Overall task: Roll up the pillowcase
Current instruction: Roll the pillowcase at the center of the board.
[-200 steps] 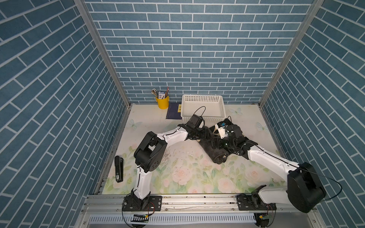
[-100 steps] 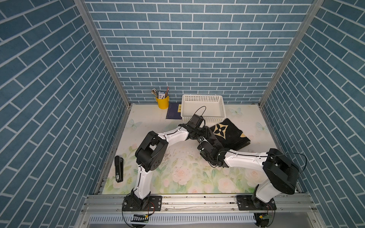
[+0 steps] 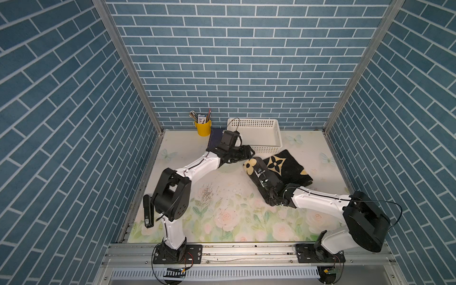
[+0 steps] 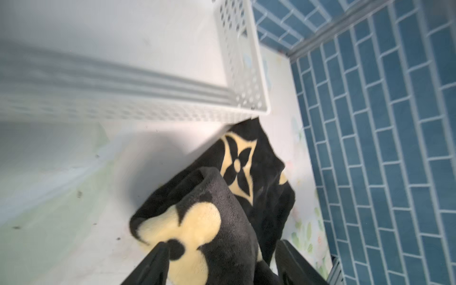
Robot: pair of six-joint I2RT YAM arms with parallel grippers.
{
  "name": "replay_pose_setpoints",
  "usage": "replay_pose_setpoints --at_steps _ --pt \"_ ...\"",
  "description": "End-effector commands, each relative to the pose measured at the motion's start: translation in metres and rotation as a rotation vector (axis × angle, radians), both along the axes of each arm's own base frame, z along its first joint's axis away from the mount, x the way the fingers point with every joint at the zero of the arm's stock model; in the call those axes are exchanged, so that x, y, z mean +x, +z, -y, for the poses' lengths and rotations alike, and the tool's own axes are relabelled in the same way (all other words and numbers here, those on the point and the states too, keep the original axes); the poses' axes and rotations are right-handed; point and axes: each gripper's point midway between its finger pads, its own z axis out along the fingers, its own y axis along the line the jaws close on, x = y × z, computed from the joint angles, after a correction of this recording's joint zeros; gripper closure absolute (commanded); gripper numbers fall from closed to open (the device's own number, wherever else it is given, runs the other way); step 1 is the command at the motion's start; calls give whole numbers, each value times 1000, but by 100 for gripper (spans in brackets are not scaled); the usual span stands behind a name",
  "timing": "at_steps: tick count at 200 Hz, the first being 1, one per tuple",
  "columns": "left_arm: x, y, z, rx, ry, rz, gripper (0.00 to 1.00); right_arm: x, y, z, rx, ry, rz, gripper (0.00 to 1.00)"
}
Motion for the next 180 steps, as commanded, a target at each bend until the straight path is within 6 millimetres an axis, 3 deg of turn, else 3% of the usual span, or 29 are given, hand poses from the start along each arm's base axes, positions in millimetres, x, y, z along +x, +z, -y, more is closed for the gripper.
replay_pose_setpoints --at_steps 1,28,65,119,151,180 --pt "-4 9 -23 -33 26 -1 26 -10 -5 3 176 1 -134 100" --pt "-11 1 -34 -24 39 -8 25 -1 -1 19 397 -12 -224 100" --pt "-22 -15 -18 -16 -7 -25 26 16 -14 53 613 -76 -365 100" --pt "-29 -33 44 22 -138 -1 31 38 -40 99 874 -255 -562 95" --pt "-29 -45 91 29 -213 16 32 35 -55 96 903 -259 -649 93" --pt "-27 -62 129 40 -262 20 35 37 -56 101 870 -281 -626 90"
